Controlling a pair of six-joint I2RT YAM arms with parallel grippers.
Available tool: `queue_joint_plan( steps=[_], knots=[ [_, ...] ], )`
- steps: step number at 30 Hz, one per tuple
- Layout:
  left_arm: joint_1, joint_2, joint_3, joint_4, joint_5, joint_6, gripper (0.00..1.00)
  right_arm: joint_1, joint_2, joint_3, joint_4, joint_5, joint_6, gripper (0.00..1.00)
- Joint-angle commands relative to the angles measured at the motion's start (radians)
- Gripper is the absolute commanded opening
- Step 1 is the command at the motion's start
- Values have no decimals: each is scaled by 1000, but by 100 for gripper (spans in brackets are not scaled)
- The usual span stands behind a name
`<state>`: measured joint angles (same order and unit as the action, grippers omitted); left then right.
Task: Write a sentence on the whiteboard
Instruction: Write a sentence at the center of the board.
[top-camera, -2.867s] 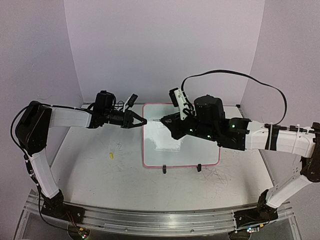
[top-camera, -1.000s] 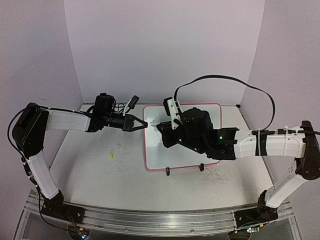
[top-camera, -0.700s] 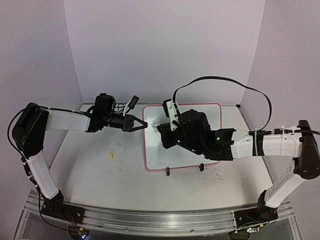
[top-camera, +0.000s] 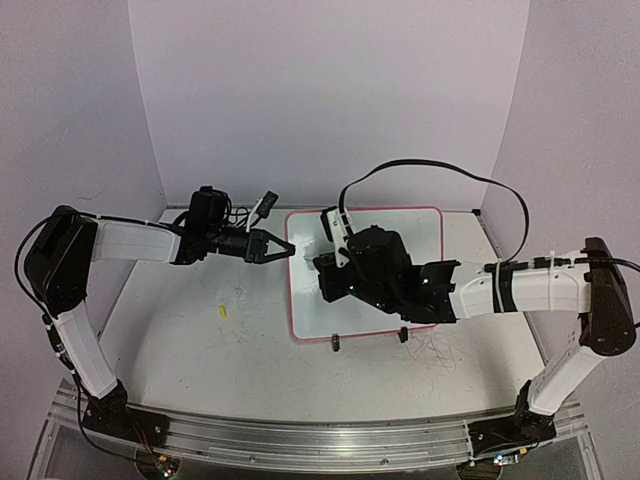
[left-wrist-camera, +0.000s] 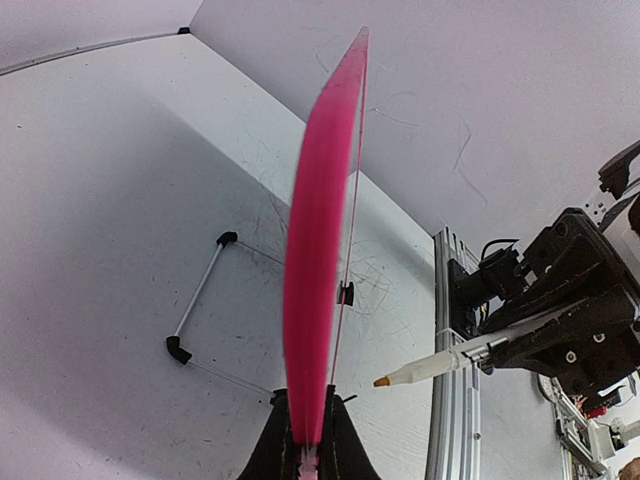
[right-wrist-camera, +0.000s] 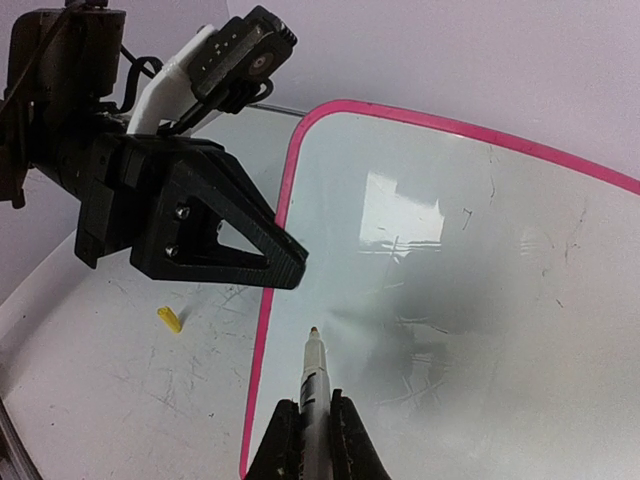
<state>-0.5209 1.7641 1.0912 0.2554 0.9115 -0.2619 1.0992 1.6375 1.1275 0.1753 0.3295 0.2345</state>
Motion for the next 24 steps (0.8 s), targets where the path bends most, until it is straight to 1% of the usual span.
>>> queue_joint_plan(
  steps=[1,24],
  knots=[
    [-9,-30,-3,10,-69,16,0,-3,4,29,43,44,8,0],
    [-9,-35,-4,12,-63,12,0,-17,46,42,55,64,14,0]
  ],
)
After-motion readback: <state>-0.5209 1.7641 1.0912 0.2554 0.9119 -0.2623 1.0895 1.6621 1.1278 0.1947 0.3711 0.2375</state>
